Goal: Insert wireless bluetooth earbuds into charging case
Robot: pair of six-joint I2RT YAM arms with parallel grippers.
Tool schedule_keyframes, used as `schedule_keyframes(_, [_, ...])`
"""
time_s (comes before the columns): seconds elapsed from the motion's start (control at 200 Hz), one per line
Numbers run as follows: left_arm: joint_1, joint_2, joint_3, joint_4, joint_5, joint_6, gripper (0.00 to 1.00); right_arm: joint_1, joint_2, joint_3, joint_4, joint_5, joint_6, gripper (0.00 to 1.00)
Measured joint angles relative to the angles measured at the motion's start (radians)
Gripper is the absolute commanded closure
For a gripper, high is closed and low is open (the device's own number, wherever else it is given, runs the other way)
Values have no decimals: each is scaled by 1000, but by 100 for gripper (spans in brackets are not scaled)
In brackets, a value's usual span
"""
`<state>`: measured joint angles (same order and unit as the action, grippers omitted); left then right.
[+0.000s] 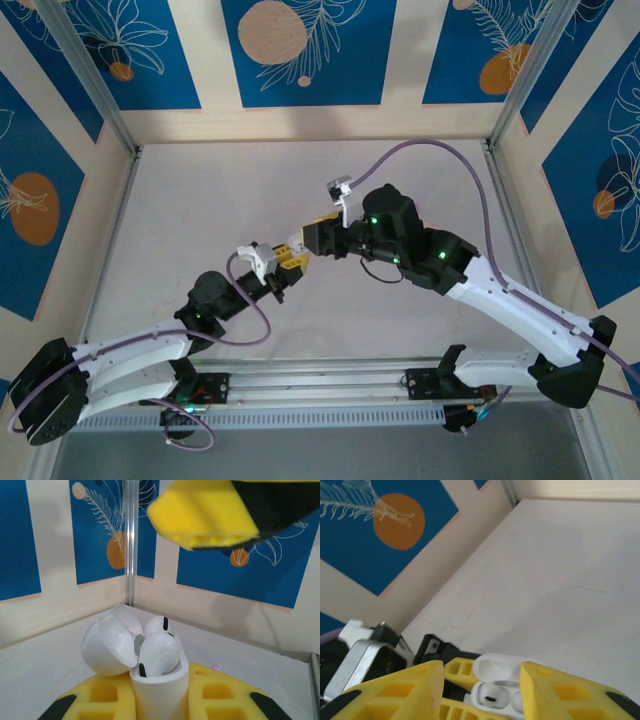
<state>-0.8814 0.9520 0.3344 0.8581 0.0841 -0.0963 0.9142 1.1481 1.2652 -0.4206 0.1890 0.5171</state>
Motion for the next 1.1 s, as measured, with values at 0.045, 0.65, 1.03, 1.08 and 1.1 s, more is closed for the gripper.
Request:
schedule_keyframes(0.045, [0, -13, 0, -17, 13, 8, 93, -36, -10, -8, -8, -6, 27, 53])
schedule_keyframes(0.65, [0, -34, 16, -145, 127, 54, 92, -305, 270, 122, -304, -462, 130, 50])
schedule_keyframes(1.03, [-3, -34, 18, -152, 126, 53, 92, -262, 355, 187, -405, -490, 41, 54])
schedule_keyframes(1.08, [-4, -34, 18, -153, 126, 53, 92, -262, 354, 187, -410, -488, 35, 54])
schedule_keyframes(1.1, [-5, -34, 18, -153, 125, 53, 92, -263, 352, 187, -410, -488, 32, 54])
